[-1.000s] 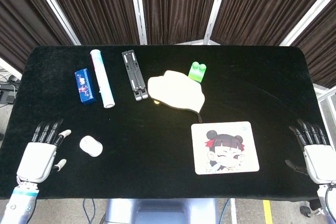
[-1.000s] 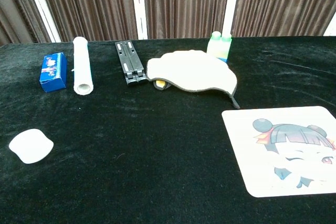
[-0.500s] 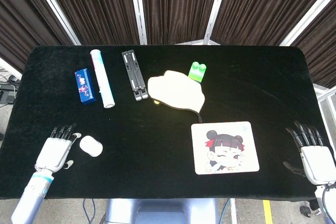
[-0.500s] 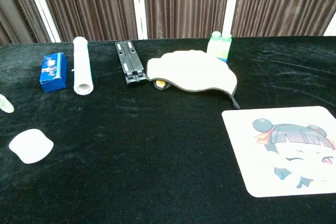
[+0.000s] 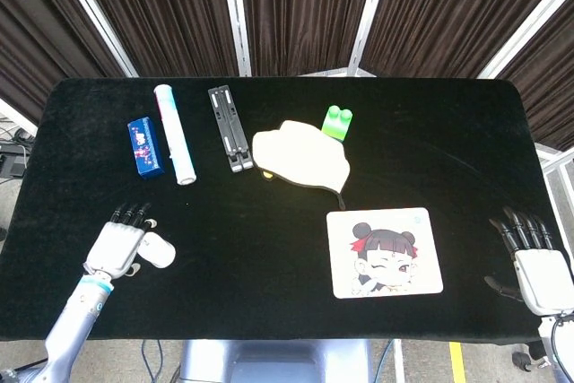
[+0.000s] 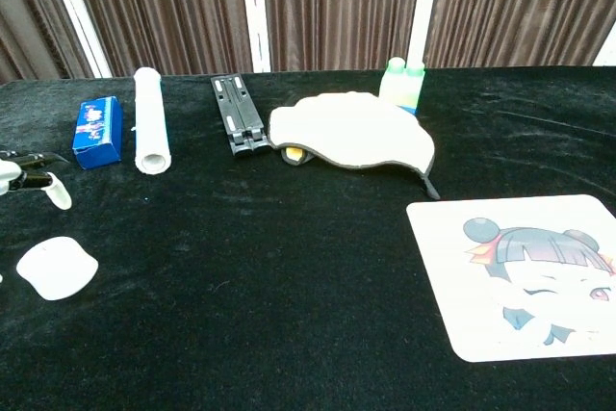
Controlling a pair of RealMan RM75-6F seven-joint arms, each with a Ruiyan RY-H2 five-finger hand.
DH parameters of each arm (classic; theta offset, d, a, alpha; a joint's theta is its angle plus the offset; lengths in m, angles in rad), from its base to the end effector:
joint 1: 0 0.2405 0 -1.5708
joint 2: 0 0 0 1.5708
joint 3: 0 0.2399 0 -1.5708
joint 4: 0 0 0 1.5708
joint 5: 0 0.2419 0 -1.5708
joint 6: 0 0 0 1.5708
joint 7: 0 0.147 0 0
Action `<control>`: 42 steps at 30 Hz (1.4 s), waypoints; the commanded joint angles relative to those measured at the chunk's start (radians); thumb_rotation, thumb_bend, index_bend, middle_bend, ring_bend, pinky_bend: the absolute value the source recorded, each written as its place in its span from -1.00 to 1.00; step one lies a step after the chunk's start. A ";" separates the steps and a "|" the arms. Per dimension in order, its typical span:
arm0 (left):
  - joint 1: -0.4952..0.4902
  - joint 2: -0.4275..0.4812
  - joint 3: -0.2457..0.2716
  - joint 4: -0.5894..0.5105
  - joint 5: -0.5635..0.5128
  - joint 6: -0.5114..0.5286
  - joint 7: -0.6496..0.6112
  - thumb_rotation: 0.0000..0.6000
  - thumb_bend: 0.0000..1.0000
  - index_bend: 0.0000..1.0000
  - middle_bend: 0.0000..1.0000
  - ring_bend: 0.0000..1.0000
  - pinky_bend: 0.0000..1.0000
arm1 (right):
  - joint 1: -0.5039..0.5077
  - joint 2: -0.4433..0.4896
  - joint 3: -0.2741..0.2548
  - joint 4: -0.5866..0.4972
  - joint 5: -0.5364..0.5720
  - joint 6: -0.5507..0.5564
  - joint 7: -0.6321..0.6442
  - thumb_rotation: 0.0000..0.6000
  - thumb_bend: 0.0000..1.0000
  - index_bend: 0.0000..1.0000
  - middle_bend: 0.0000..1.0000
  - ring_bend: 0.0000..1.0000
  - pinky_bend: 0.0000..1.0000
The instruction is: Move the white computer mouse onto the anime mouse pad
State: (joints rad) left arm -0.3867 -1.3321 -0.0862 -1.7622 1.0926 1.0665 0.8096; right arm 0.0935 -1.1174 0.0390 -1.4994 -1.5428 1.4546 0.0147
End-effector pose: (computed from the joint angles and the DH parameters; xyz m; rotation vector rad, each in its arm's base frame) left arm -0.2287 0.2456 -0.0019 -1.8345 -0.8102 -0.4407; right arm -0.3303 -0.1876 0.1288 1.4683 -0.8340 0.8311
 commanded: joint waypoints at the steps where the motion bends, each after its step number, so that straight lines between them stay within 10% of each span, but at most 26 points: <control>1: -0.026 -0.012 -0.002 0.004 -0.033 -0.015 0.027 1.00 -0.66 -0.52 -1.00 -1.00 -1.00 | 0.001 0.000 0.001 0.000 0.002 -0.001 0.002 1.00 -0.80 -0.77 -1.00 -1.00 -1.00; 28: -0.141 -0.081 0.062 0.035 -0.202 0.004 0.091 1.00 -0.66 -0.28 -1.00 -1.00 -1.00 | 0.002 -0.008 -0.004 0.013 0.004 -0.006 0.007 1.00 -0.80 -0.77 -1.00 -1.00 -1.00; 42: -0.156 -0.073 0.082 0.019 -0.170 0.030 0.058 1.00 -0.34 0.09 -1.00 -1.00 -1.00 | 0.003 -0.010 -0.005 0.015 0.006 -0.008 0.004 1.00 -0.80 -0.77 -1.00 -1.00 -1.00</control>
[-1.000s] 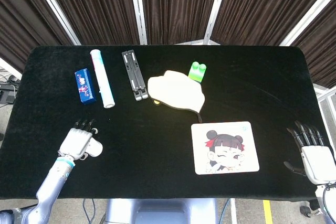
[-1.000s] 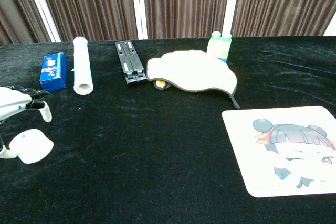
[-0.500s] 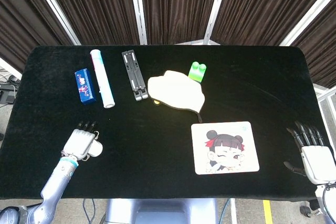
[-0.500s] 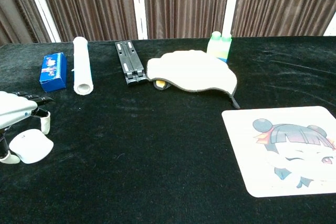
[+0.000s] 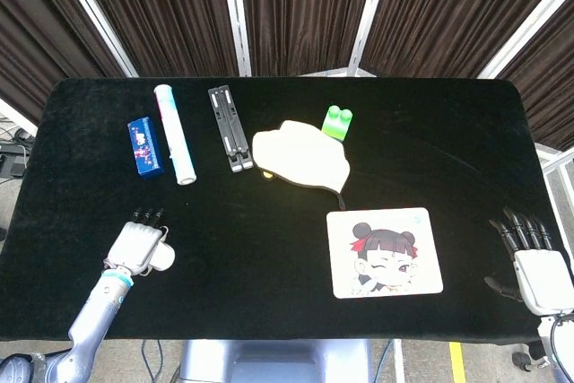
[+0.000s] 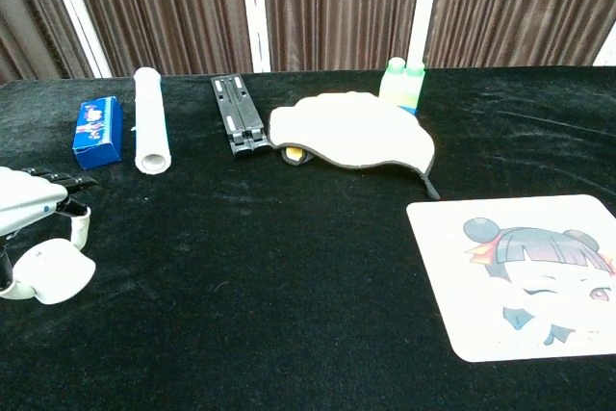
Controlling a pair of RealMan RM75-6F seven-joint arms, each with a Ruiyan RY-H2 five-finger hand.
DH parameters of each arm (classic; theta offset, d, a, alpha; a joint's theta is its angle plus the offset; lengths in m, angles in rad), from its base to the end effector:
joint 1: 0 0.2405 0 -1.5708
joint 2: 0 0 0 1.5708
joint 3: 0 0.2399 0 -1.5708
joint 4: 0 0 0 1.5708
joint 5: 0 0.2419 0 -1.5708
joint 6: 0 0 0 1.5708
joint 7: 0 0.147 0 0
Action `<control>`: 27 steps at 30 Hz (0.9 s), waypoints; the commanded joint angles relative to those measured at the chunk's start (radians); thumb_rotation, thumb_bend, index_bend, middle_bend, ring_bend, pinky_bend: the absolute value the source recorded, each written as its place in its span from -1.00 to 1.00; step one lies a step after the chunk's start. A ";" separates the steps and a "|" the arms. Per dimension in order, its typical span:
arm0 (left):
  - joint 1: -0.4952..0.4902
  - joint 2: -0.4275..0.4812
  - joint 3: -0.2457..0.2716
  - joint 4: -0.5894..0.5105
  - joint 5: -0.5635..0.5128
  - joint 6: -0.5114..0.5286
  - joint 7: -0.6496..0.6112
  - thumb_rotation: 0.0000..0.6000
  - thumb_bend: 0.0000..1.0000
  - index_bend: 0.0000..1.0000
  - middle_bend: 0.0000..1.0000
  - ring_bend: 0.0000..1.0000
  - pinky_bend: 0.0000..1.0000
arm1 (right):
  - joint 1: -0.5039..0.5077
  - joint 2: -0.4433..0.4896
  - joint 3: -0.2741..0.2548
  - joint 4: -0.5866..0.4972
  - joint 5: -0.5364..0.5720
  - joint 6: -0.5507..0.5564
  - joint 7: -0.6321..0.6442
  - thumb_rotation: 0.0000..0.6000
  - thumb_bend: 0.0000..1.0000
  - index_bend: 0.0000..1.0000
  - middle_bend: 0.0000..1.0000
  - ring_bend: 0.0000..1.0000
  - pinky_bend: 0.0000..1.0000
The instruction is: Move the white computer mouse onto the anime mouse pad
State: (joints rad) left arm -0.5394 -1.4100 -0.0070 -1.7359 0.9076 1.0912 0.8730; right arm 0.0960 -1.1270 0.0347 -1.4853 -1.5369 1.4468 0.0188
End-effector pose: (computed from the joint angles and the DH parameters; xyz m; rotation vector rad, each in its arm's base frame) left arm -0.2169 0.2522 -0.0304 -1.8940 -0.8290 -0.3647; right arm -0.3336 -0.1875 0.1262 1.4699 -0.8434 0.8216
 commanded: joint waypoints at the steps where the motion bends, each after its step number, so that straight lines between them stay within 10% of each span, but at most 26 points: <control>1: -0.004 0.007 0.003 -0.011 0.023 0.008 -0.007 1.00 -0.34 0.09 -1.00 -1.00 -1.00 | 0.001 -0.001 0.000 0.001 0.000 -0.001 0.000 1.00 -0.80 -0.77 -1.00 -1.00 -1.00; 10: -0.082 0.016 -0.060 -0.071 0.096 0.025 0.029 1.00 -0.34 0.11 -1.00 -1.00 -1.00 | 0.004 0.001 0.005 0.002 0.013 -0.010 0.008 1.00 -0.80 -0.77 -1.00 -1.00 -1.00; 27: -0.353 -0.178 -0.186 0.040 -0.083 -0.085 0.198 1.00 -0.34 0.11 -1.00 -1.00 -1.00 | 0.017 0.001 0.024 0.027 0.066 -0.054 0.047 1.00 -0.80 -0.77 -1.00 -1.00 -1.00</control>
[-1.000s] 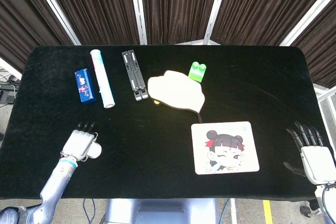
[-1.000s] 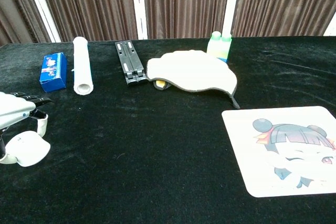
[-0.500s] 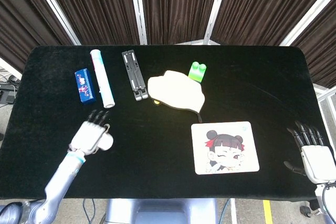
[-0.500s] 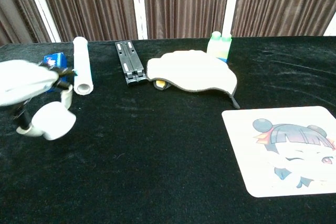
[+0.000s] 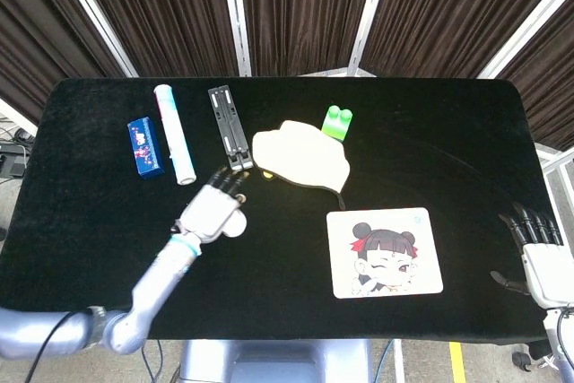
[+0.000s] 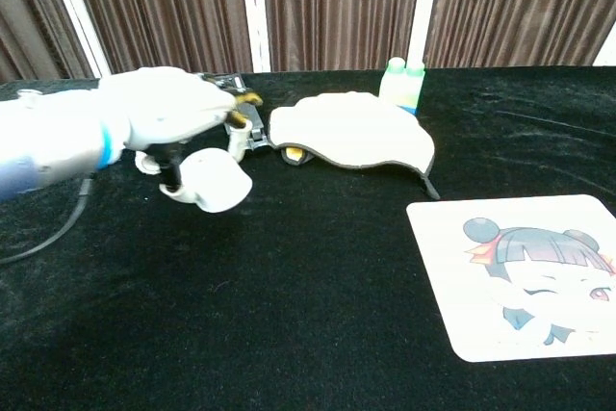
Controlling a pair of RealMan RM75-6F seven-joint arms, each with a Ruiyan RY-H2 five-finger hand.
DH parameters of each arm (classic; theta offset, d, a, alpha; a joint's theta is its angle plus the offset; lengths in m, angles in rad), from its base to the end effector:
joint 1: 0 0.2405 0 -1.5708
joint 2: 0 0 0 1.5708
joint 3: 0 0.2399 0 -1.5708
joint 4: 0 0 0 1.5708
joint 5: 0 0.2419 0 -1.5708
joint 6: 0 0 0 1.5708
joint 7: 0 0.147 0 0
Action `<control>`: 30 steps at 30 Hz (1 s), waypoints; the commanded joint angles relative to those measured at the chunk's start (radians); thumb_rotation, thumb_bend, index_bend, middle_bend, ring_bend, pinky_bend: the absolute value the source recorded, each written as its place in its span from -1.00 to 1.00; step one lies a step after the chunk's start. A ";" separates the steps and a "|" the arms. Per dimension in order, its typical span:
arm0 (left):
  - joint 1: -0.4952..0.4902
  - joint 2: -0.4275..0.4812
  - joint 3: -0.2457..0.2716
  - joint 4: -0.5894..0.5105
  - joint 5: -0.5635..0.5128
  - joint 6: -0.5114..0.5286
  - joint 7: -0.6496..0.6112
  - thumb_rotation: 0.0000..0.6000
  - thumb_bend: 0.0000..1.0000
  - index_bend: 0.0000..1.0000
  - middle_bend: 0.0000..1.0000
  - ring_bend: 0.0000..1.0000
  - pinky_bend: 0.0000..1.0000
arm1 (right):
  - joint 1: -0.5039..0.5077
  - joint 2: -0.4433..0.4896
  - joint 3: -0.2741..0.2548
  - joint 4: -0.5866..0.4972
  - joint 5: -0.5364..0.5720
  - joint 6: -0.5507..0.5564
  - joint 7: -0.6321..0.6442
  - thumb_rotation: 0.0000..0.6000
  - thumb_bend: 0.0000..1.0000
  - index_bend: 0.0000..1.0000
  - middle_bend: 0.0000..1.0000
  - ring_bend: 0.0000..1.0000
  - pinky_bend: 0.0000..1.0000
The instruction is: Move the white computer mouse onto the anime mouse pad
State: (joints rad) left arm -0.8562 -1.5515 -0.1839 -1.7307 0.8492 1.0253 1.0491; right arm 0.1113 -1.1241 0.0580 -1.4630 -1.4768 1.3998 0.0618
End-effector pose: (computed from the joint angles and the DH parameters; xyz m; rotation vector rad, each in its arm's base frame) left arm -0.0663 0.3093 -0.0588 -2.0537 -0.5242 -0.6446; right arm -0.3447 -0.1988 0.1323 1.4212 -0.8901 0.8062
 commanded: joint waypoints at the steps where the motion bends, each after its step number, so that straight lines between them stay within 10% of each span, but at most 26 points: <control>1: -0.054 -0.057 -0.012 0.055 -0.031 -0.027 0.029 1.00 -0.34 0.11 -1.00 -1.00 -1.00 | 0.003 -0.003 0.001 0.009 0.010 -0.012 0.006 1.00 -0.80 -0.78 -1.00 -1.00 -1.00; 24: -0.377 -0.408 -0.078 0.433 -0.189 -0.131 0.048 1.00 -0.35 -0.04 -1.00 -1.00 -1.00 | 0.013 -0.004 0.033 0.046 0.074 -0.051 0.071 1.00 -0.80 -0.77 -1.00 -1.00 -1.00; 30: -0.383 -0.422 -0.071 0.439 -0.185 -0.093 0.036 1.00 -0.57 -0.91 -1.00 -1.00 -1.00 | 0.012 -0.006 0.034 0.047 0.075 -0.049 0.070 1.00 -0.80 -0.77 -1.00 -1.00 -1.00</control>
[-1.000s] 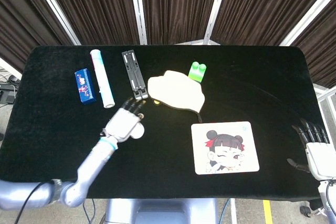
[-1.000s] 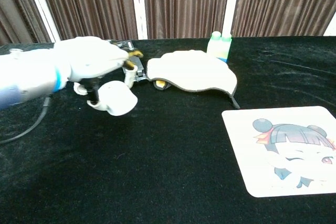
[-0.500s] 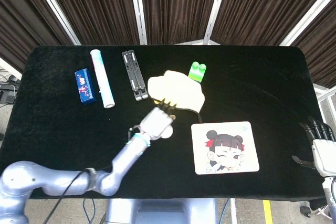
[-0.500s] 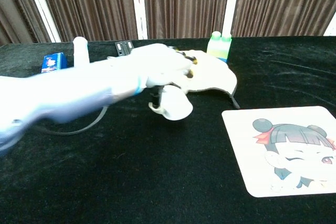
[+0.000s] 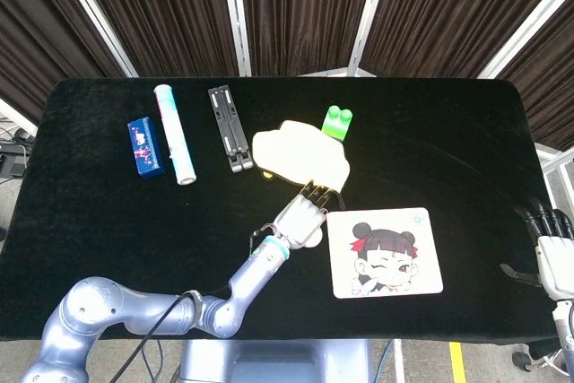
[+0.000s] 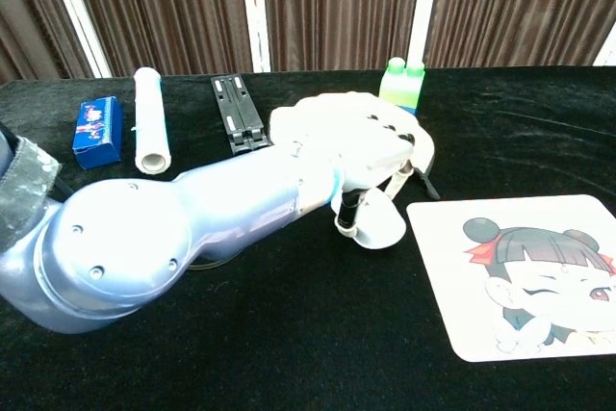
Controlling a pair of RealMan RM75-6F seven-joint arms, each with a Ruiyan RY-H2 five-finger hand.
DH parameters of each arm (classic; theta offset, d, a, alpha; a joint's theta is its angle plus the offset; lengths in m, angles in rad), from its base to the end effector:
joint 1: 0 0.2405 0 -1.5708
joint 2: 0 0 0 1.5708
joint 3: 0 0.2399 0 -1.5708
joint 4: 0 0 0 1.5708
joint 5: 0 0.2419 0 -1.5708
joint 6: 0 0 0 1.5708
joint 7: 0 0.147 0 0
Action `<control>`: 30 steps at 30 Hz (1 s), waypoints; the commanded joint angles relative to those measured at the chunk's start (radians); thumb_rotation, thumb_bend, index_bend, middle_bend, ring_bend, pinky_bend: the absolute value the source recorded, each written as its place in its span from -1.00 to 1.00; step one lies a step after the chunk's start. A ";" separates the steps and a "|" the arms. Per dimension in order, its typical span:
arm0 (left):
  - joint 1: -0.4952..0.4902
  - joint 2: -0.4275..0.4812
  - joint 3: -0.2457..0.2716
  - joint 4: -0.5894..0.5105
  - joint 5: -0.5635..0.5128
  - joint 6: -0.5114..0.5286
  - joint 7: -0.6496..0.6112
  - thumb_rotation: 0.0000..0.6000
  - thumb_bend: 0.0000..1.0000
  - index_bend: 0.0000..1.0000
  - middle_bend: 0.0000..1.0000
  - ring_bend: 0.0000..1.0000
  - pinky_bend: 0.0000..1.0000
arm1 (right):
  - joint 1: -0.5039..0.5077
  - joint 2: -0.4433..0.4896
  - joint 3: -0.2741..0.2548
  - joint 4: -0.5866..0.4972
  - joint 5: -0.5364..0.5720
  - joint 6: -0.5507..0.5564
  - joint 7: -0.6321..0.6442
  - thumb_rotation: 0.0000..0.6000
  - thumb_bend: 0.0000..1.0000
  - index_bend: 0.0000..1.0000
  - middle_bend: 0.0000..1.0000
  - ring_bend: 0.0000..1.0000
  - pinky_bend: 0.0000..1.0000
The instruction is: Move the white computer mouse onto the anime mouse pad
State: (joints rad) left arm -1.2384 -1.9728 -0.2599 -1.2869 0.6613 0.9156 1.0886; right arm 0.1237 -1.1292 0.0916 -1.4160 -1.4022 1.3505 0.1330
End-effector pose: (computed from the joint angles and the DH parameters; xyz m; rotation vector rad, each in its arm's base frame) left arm 0.0437 0.3157 -0.1674 -2.2025 -0.4182 -0.6978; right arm -0.3614 -0.2115 0.1425 1.3369 -0.9470 0.8042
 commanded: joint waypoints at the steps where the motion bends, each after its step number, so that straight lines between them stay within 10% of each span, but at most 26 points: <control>1: 0.000 0.004 0.006 -0.012 0.004 0.024 -0.005 1.00 -0.64 -0.99 -1.00 -1.00 -1.00 | -0.001 0.000 -0.001 -0.001 0.000 0.001 -0.003 1.00 -0.80 -0.77 -1.00 -1.00 -1.00; 17: 0.173 0.290 0.074 -0.394 0.095 0.220 -0.127 1.00 -0.73 -1.00 -1.00 -1.00 -1.00 | -0.006 -0.005 -0.017 -0.012 -0.018 0.007 -0.045 1.00 -0.80 -0.78 -1.00 -1.00 -1.00; 30: 0.577 0.772 0.414 -0.782 0.546 0.578 -0.376 1.00 -0.74 -1.00 -1.00 -1.00 -1.00 | -0.002 -0.012 -0.005 -0.050 -0.025 0.034 -0.099 1.00 -0.80 -0.78 -1.00 -1.00 -1.00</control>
State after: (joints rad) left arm -0.7736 -1.2901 0.0494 -1.9957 1.0821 1.3896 0.7966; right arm 0.1201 -1.1406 0.0833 -1.4606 -1.4261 1.3812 0.0390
